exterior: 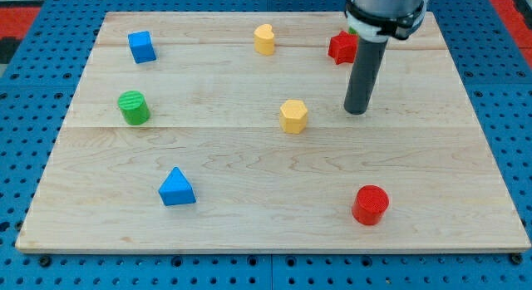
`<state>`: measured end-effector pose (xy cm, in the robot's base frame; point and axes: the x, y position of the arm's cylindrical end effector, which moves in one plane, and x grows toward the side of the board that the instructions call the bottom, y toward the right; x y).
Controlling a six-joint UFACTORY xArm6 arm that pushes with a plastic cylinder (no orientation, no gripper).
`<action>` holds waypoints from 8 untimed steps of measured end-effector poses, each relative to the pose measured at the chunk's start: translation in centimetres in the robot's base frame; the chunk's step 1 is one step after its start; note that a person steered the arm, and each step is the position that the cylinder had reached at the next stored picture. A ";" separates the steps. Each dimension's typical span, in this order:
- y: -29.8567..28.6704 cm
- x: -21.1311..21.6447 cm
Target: Move the yellow hexagon near to the blue cube
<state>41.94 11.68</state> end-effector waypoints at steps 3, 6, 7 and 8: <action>-11.9 2.4; -8.7 -4.2; -7.9 -9.3; -6.1 -13.6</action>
<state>28.36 5.55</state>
